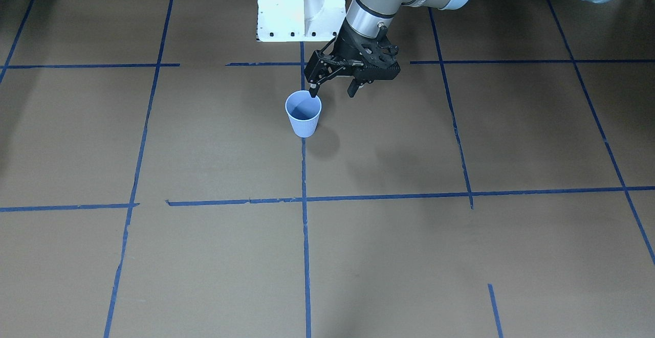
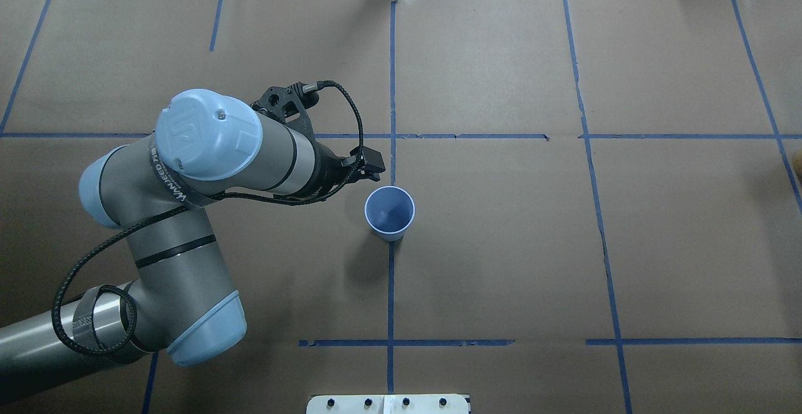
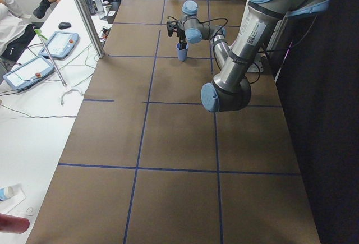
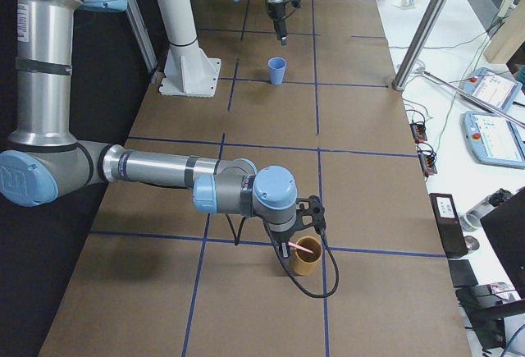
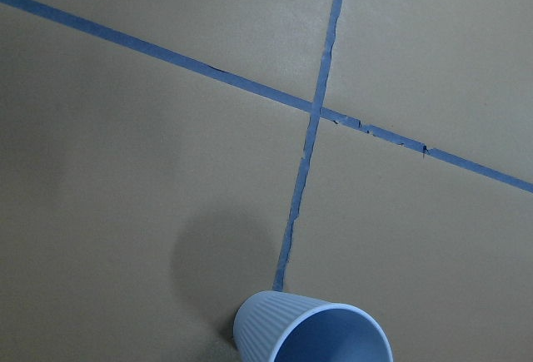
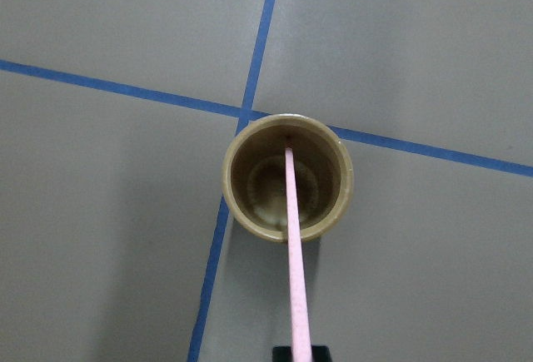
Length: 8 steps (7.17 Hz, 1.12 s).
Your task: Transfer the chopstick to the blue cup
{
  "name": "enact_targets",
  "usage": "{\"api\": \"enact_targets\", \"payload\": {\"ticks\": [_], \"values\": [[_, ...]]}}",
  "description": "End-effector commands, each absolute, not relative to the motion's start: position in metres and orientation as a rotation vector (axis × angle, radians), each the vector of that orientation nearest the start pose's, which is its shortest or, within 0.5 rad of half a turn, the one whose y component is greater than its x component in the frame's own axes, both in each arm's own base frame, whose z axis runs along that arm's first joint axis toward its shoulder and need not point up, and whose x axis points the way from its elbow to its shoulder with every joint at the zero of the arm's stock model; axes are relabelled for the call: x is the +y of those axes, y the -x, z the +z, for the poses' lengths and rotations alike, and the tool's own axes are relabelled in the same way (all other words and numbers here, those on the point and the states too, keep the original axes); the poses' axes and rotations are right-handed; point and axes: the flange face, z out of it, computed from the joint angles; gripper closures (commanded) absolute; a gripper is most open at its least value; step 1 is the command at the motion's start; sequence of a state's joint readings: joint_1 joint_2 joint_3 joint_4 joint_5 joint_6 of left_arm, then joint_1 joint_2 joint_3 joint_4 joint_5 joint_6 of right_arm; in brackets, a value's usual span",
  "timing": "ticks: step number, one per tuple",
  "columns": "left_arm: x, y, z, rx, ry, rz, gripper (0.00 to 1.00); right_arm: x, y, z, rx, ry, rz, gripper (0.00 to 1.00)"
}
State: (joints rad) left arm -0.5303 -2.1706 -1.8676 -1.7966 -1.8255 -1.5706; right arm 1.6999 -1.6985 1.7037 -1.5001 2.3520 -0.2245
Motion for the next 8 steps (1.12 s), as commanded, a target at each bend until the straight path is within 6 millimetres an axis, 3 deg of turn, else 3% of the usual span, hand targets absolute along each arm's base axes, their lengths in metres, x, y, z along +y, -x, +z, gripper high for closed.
{"api": "enact_targets", "payload": {"ticks": [1, 3, 4, 5, 6, 8], "values": [[-0.404, -0.475, 0.158, 1.143, -0.075, -0.327, 0.0, -0.419, -0.139, 0.589, -0.758, -0.228, -0.075, 1.0], [-0.405, -0.475, 0.158, 1.143, -0.078, -0.326, 0.0, -0.397, -0.141, 0.506, -0.768, -0.17, -0.035, 1.0], [-0.406, -0.463, 0.155, 1.157, -0.091, -0.326, 0.0, -0.393, -0.133, 0.466, -0.784, -0.139, -0.027, 1.0], [-0.409, -0.427, 0.171, 1.154, -0.12, -0.336, 0.0, -0.398, -0.111, 0.441, -0.901, -0.143, -0.057, 1.0], [-0.418, -0.404, 0.182, 1.134, -0.184, -0.296, 0.0, -0.402, -0.084, 0.424, -1.013, -0.126, -0.059, 1.0], [-0.435, -0.375, 0.214, 1.081, -0.212, -0.283, 0.0, -0.44, -0.011, 0.339, -1.043, -0.036, 0.009, 0.98]]}}
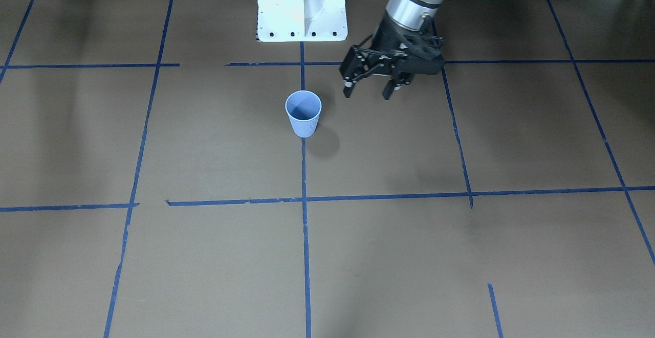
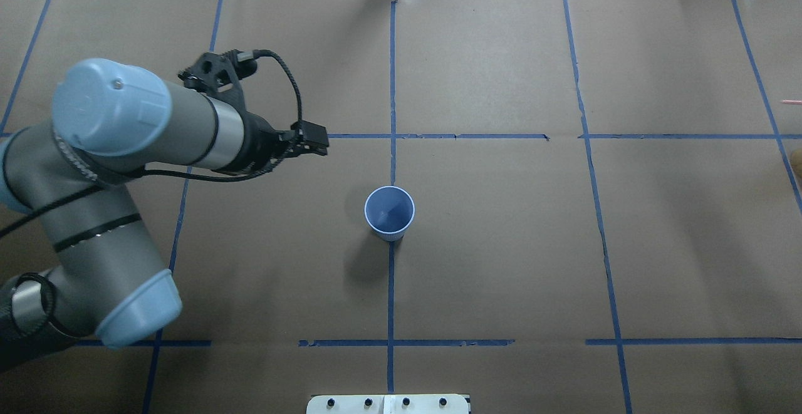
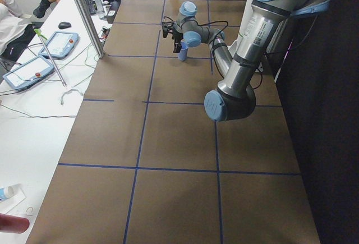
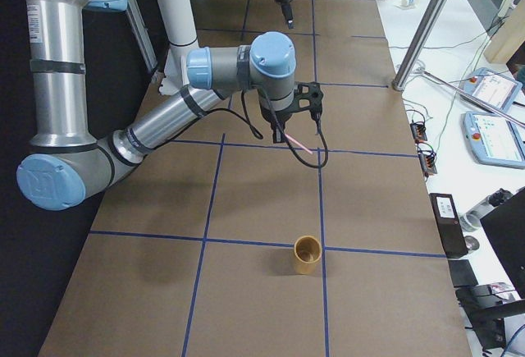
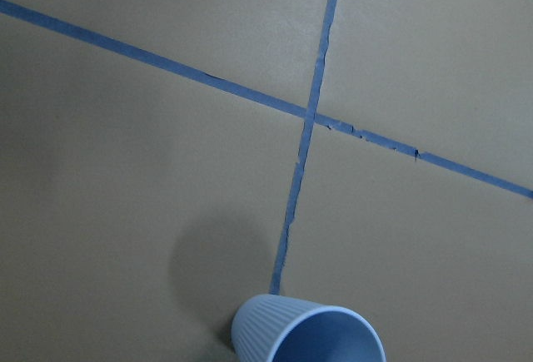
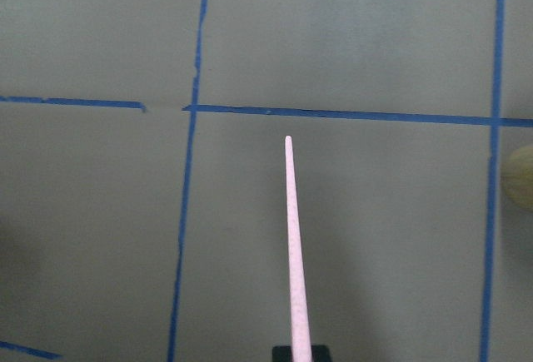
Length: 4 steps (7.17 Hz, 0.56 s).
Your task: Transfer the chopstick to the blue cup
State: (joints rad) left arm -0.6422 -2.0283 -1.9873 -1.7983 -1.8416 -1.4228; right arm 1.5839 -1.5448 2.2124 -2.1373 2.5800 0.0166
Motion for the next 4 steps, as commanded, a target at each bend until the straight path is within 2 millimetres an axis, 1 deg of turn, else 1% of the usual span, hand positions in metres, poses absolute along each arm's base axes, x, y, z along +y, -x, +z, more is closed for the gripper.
{"api": "enact_targets", "payload": {"ticks": [1, 2, 3, 4], "values": [[-0.446, -0.354, 0.225, 1.08, -0.177, -0.277, 0.0, -0.455, 0.037, 0.29, -1.062, 0.031, 0.05, 0.98], [-0.453, -0.338, 0.237, 1.072, -0.171, -0.242, 0.0, -0.46, 0.098, 0.234, -1.08, 0.124, 0.094, 0.97], [-0.453, -0.337, 0.238, 1.069, -0.17, -0.238, 0.0, -0.446, 0.161, 0.184, -1.096, 0.245, 0.154, 0.97], [-0.454, -0.338, 0.24, 1.066, -0.17, -0.238, 0.0, -0.427, 0.212, 0.154, -1.131, 0.341, 0.223, 0.97]]}}
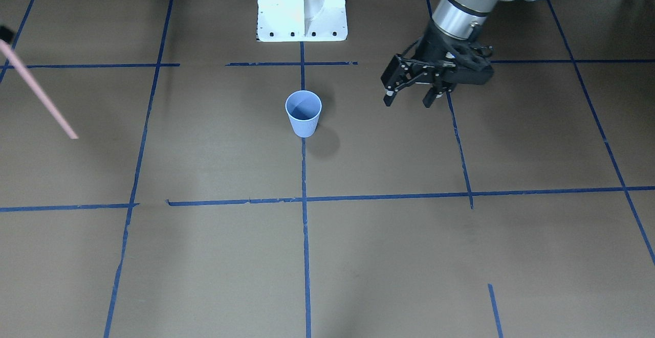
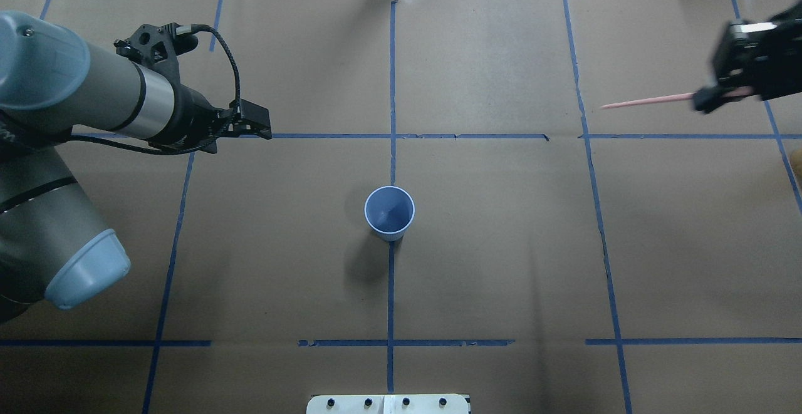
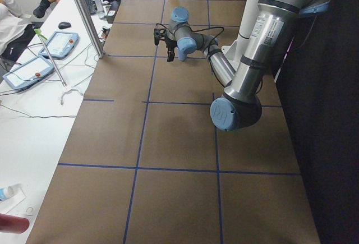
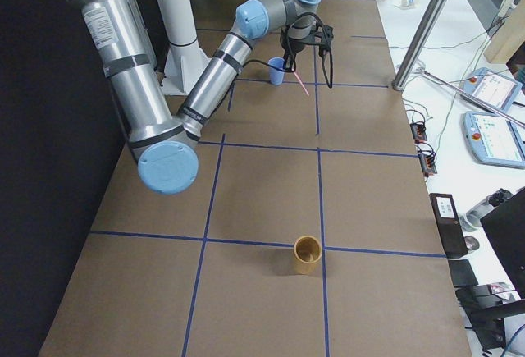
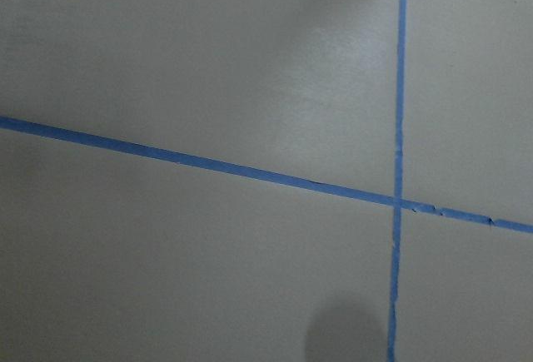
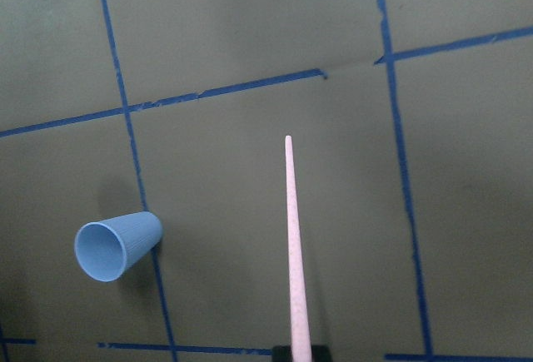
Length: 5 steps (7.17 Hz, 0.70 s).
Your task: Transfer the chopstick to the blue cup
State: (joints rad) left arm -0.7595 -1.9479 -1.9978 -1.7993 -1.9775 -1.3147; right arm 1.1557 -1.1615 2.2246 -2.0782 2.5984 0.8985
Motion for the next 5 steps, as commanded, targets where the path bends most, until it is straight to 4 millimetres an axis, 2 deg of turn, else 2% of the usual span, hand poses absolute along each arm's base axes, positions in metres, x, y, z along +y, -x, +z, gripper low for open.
{"api": "enact_targets", "payload": {"ticks": [1, 2, 3, 4, 5], "values": [[-0.454, -0.338, 0.24, 1.065, -0.17, -0.239, 0.0, -0.424, 0.256, 0.143, -1.187, 0.4, 0.259, 0.97], [-0.455, -0.339, 0.241, 1.065, -0.17, -0.239, 0.0, -0.432, 0.3, 0.126, -1.216, 0.456, 0.334, 0.97], [-0.454, -0.339, 0.241, 1.065, -0.169, -0.237, 0.0, -0.433, 0.336, 0.107, -1.223, 0.461, 0.382, 0.97], [-0.453, -0.343, 0.241, 1.064, -0.164, -0.234, 0.0, -0.42, 0.357, 0.104, -1.215, 0.457, 0.359, 0.97], [-0.454, -0.343, 0.242, 1.061, -0.164, -0.235, 0.0, -0.417, 0.362, 0.102, -1.216, 0.461, 0.35, 0.97]]}}
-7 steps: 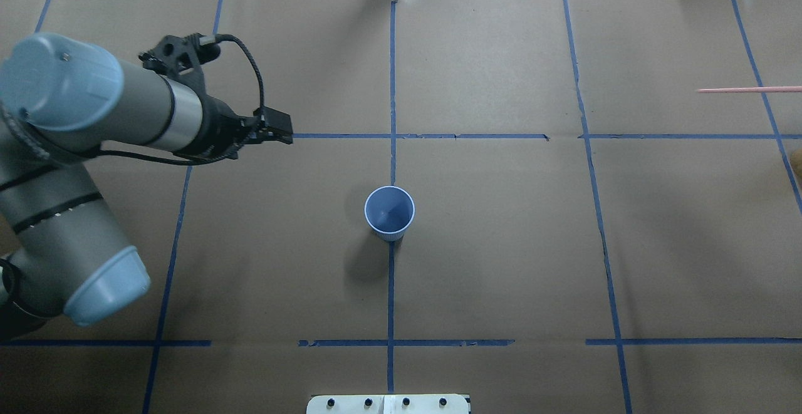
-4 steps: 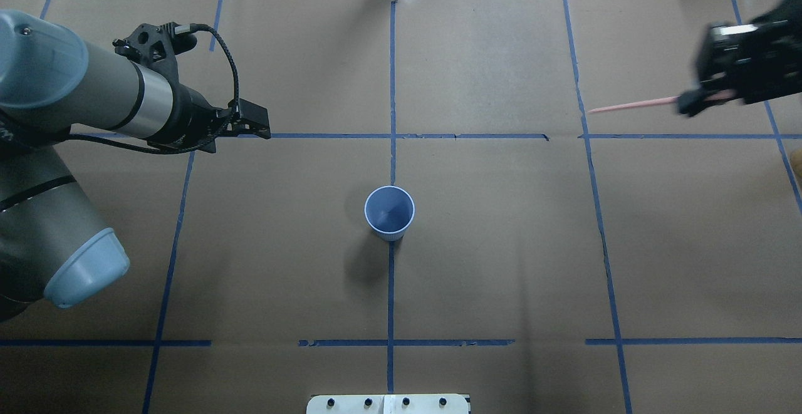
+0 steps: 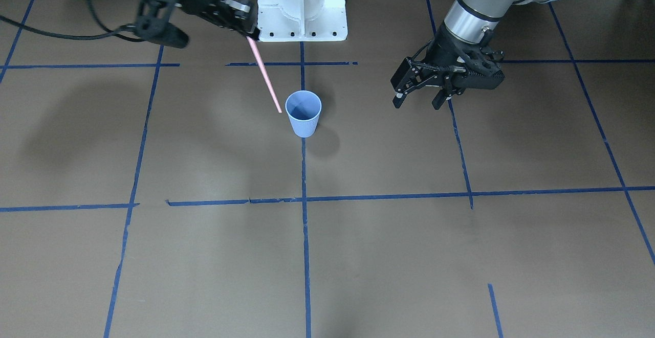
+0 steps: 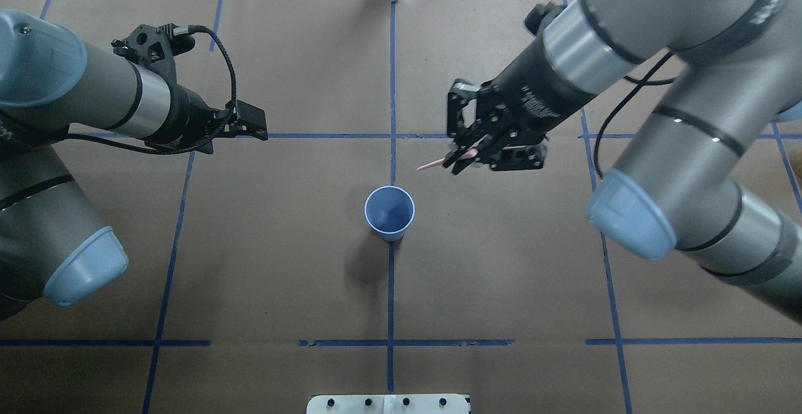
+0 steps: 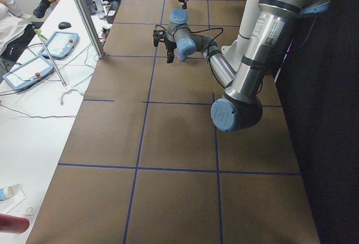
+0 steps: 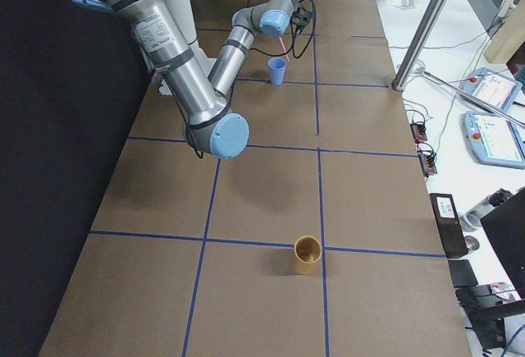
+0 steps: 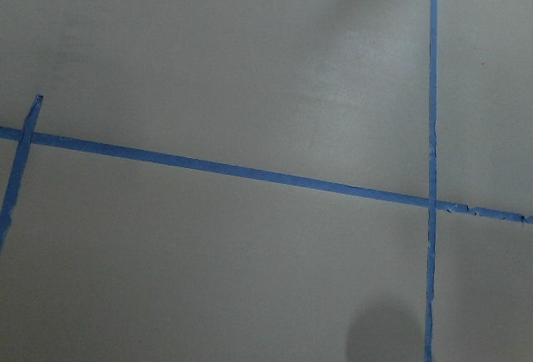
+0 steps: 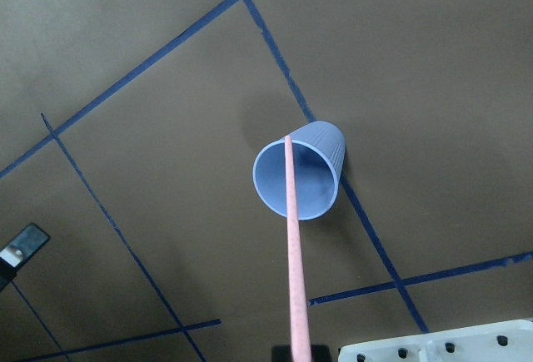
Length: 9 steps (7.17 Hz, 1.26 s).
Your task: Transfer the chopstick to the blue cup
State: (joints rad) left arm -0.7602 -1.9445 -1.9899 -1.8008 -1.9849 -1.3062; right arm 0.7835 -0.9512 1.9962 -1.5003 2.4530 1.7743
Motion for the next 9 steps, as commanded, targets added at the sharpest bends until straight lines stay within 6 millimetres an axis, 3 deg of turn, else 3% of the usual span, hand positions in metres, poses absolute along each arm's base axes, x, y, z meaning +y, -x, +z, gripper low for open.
{"api": "enact_targets", "payload": {"ticks": [1, 3, 6, 8, 9], "values": [[-0.454, -0.344, 0.242, 1.062, -0.165, -0.234, 0.0, -0.405, 0.375, 0.099, -1.212, 0.476, 0.319, 0.96], [-0.453, -0.342, 0.242, 1.064, -0.166, -0.236, 0.0, -0.399, 0.392, 0.104, -1.191, 0.482, 0.327, 0.95], [-0.453, -0.343, 0.242, 1.064, -0.165, -0.234, 0.0, -0.422, 0.429, 0.113, -1.161, 0.467, 0.356, 0.88], [-0.453, -0.344, 0.243, 1.061, -0.163, -0.234, 0.0, -0.433, 0.455, 0.13, -1.157, 0.466, 0.35, 0.68], [-0.453, -0.344, 0.243, 1.06, -0.162, -0.234, 0.0, -0.434, 0.458, 0.129, -1.156, 0.468, 0.349, 0.42]]}}
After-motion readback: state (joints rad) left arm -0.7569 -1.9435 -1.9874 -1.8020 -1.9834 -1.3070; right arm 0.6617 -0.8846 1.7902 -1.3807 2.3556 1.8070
